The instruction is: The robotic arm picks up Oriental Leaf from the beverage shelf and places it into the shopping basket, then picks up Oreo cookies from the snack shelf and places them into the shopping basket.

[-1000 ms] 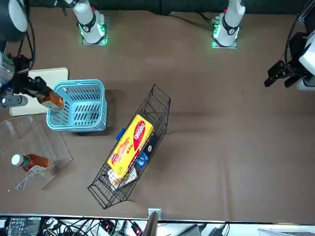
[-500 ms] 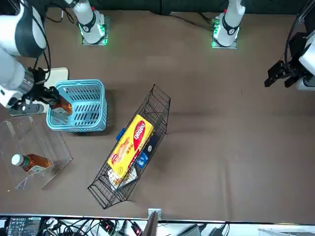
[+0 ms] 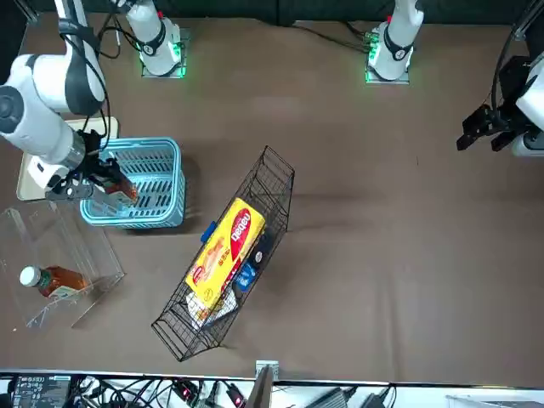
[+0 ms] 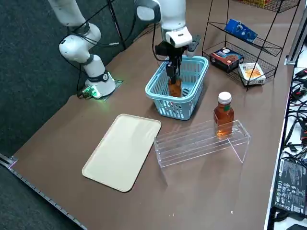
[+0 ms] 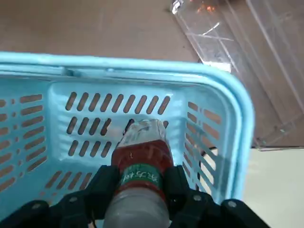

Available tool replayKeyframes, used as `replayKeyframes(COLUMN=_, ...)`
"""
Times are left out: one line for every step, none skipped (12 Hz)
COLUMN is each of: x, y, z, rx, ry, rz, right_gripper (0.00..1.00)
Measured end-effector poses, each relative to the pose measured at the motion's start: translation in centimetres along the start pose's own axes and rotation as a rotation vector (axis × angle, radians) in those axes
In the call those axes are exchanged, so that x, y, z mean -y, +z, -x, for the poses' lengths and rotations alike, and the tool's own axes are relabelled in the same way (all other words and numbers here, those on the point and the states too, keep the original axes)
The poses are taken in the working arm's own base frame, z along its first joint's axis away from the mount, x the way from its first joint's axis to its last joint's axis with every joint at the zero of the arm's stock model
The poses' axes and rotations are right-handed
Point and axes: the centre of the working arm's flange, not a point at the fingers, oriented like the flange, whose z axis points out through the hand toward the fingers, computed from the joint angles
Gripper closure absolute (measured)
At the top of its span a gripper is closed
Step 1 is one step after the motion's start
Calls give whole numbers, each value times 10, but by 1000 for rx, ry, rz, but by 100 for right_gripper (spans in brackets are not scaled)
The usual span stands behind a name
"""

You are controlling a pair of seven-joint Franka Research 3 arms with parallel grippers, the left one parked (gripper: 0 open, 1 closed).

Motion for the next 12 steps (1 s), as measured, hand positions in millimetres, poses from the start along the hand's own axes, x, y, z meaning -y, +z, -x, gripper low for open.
replayKeyframes(x=1, y=11, z=3, rx=-5, ry=2, rz=0, right_gripper=44)
replayKeyframes(x=2, y=20, z=4, rx=-6, ry=2, rz=-1, right_gripper=44)
replayKeyframes(x=2, y=27, z=5, rx=-5, ry=2, rz=-2, right_gripper=44)
replayKeyframes(x=2, y=32, z=5, rx=-5, ry=1, rz=-2, right_gripper=44)
replayKeyframes(x=3, y=35, z=5, rx=-4, ry=1, rz=-2, right_gripper=44)
replayKeyframes(x=3, y=40, z=3, rx=0, ry=1, rz=-3, right_gripper=44)
replayKeyframes(x=3, y=44, z=2, rx=3, ry=1, rz=-3, right_gripper=44)
replayKeyframes(x=3, y=47, z=2, rx=6, ry=2, rz=-4, right_gripper=44)
replayKeyframes(x=3, y=50, z=1, rx=8, ry=8, rz=-4, right_gripper=44)
replayKeyframes(x=3, y=52, z=1, rx=10, ry=20, rz=-5, right_gripper=44)
replayKeyframes(x=3, y=53, z=0, rx=12, ry=28, rz=-5, right_gripper=41)
replayKeyframes(x=3, y=53, z=0, rx=10, ry=33, rz=-5, right_gripper=33)
